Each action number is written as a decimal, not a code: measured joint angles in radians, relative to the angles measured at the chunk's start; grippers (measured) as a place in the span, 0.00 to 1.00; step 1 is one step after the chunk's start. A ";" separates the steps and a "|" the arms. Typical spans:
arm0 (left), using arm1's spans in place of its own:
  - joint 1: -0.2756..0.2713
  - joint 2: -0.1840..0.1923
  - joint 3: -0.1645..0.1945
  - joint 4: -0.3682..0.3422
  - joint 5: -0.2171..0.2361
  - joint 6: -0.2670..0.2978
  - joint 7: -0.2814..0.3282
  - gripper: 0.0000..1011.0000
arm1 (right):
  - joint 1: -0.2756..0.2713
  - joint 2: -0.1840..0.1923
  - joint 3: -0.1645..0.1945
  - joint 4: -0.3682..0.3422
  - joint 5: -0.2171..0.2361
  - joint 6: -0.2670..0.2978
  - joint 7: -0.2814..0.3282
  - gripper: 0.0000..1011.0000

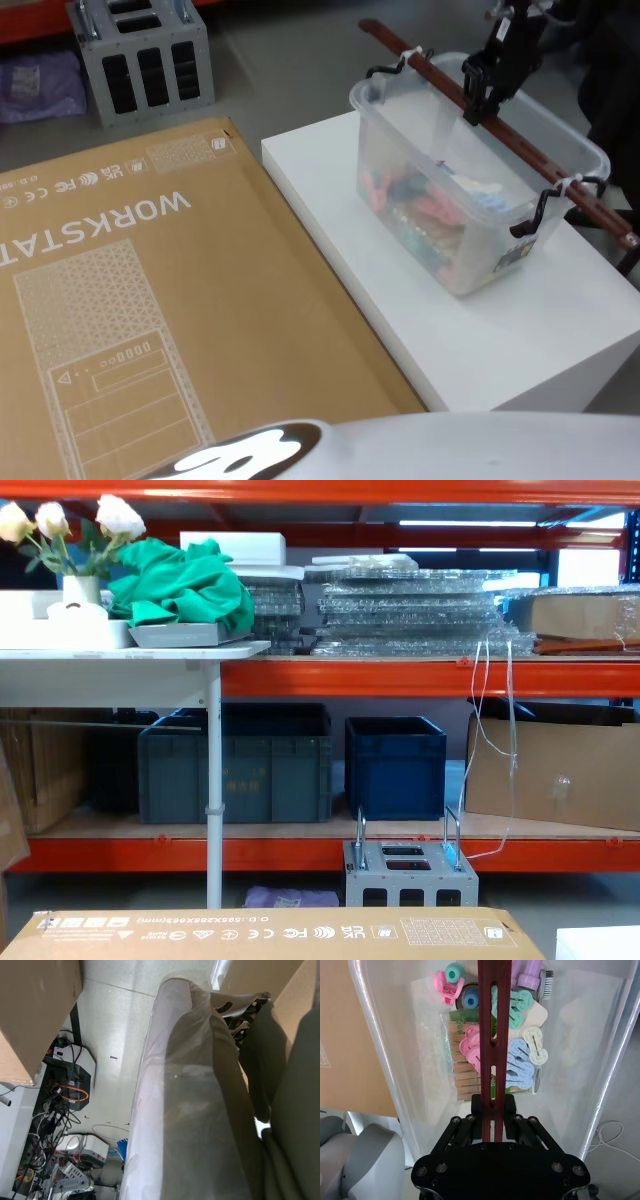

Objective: Use one hand to grasp the basket and place it at the designated location.

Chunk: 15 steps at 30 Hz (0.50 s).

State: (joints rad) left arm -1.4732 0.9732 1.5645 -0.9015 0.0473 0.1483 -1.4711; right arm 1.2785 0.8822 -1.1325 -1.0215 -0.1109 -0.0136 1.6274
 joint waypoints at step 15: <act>0.000 0.000 0.000 0.000 0.000 0.000 0.000 0.00 | 0.056 0.026 -0.005 -0.082 0.000 0.007 0.031 0.23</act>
State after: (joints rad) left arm -1.4731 0.9732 1.5645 -0.9015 0.0474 0.1484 -1.4711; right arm 1.3343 0.9086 -1.1371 -1.1030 -0.1112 -0.0066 1.6587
